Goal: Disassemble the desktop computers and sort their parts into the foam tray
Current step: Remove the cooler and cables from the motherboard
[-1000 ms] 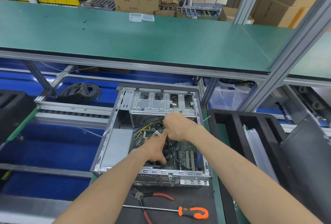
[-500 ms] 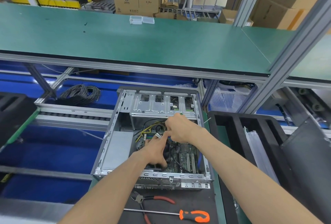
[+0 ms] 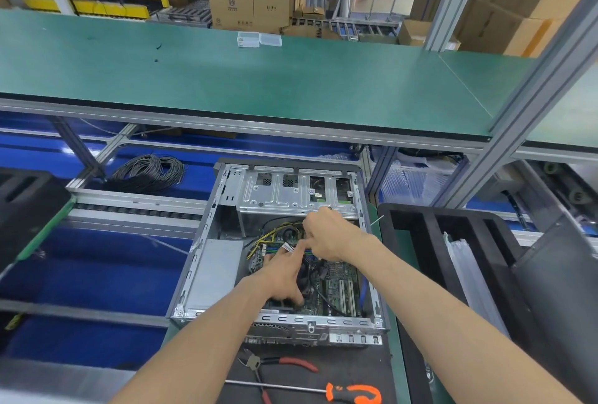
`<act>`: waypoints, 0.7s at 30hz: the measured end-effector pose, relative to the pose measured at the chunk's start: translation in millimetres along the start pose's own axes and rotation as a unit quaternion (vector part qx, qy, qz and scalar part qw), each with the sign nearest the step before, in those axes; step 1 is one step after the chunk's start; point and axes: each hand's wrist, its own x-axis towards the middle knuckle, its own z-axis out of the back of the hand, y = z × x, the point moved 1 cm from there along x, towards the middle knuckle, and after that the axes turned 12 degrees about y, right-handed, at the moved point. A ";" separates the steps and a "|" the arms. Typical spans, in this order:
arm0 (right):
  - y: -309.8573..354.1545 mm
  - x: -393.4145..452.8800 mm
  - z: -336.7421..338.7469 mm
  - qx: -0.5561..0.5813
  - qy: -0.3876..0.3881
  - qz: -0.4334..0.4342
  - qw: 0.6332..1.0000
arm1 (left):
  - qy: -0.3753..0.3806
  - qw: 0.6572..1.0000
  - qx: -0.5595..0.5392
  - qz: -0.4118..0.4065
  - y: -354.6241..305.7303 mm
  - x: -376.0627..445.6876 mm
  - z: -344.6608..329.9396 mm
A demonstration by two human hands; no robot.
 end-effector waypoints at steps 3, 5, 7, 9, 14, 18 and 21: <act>8.3 1.3 -1.5 -0.034 0.012 0.056 0.998 | 0.008 1.000 0.028 0.010 0.4 1.7 0.6; 11.3 1.3 -0.8 -0.048 0.017 0.096 0.994 | 0.008 0.999 0.041 0.007 0.4 1.8 0.6; 10.0 1.5 -0.3 -0.035 0.015 0.103 0.994 | 0.006 0.999 0.038 0.005 1.0 1.6 0.3; 6.7 2.0 -0.4 -0.010 -0.006 0.075 0.997 | 0.002 1.000 0.026 0.006 2.0 1.9 -0.1; -3.4 1.8 0.8 0.009 -0.009 -0.023 1.000 | 0.006 1.000 0.000 0.007 -0.5 0.0 0.7; 4.7 2.3 0.0 -0.033 0.028 0.050 0.998 | 0.009 1.000 0.016 0.012 0.9 0.1 0.2; 4.2 1.5 3.8 -0.039 0.037 0.094 0.994 | 0.007 1.000 0.017 0.004 1.4 0.9 -0.6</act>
